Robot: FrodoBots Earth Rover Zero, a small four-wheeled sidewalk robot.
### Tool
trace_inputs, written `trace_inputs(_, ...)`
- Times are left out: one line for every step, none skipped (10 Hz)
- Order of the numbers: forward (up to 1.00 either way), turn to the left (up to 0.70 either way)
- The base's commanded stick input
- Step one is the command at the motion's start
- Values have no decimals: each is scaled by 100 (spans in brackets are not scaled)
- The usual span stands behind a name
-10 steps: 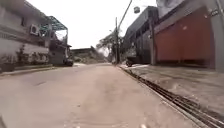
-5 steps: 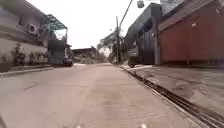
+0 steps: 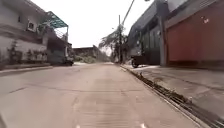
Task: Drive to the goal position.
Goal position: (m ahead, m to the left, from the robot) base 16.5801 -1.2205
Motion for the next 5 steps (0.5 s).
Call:
trace_inputs(100, 0)
trace_inputs(100, 0)
trace_inputs(100, 0)
trace_inputs(100, 0)
trace_inputs(100, 0)
